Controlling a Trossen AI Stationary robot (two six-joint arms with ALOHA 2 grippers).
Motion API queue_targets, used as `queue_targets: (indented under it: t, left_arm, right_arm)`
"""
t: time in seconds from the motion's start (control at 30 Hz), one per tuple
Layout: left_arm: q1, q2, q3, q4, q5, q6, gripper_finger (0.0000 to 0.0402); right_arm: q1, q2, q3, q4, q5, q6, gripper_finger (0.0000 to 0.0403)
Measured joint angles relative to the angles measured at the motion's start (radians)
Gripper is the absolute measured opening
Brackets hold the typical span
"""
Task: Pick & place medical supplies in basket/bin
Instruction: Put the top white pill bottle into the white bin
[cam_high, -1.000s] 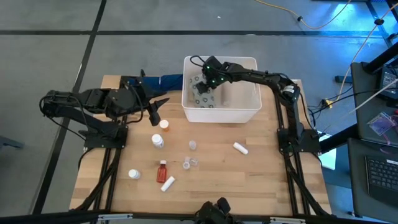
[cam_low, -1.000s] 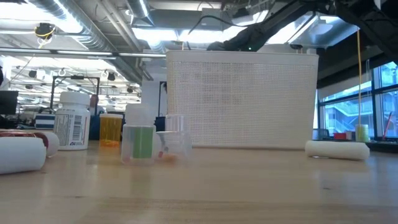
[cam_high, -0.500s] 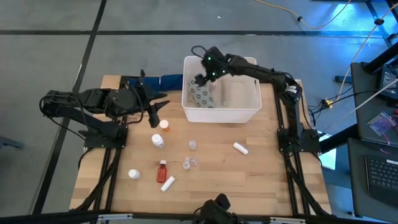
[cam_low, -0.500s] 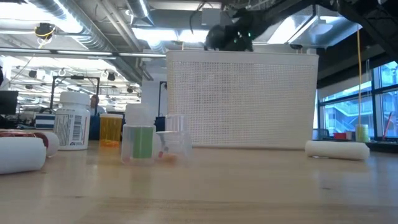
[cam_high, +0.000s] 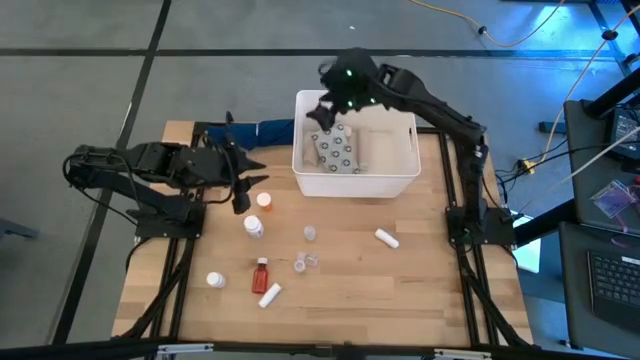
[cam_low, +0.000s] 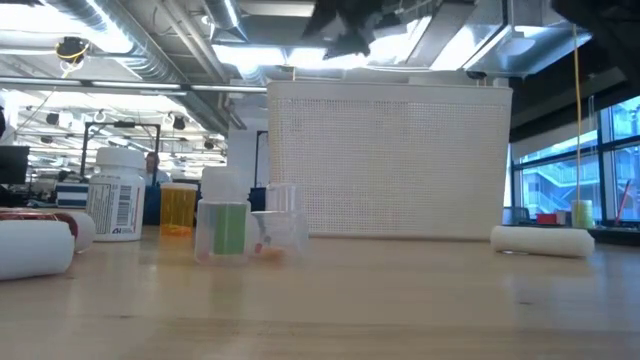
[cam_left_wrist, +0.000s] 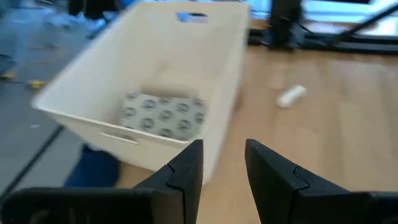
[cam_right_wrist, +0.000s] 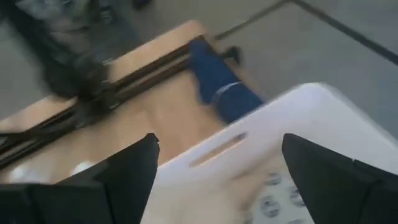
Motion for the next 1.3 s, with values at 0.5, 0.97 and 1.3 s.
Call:
queue_targets:
  t: [0.5, 0.97, 1.3]
  left_arm:
    - [0.0, 0.025, 0.0, -0.257, 0.326, -0.017, 0.0124]
    - [0.0, 0.131, 0.0, -0.331, 0.441, -0.089, 0.0237]
    - [0.0, 0.14, 0.0, -0.332, 0.339, -0.175, 0.0239]
  right_arm:
    - [0.446, -0.061, -0.015, -0.218, 0.161, 0.159, 0.0338]
    - [0.552, -0.138, -0.366, -0.351, 0.207, 0.202, 0.0338]
    - [0.583, -0.409, -0.881, 0.143, 0.21, 0.235, 0.0338]
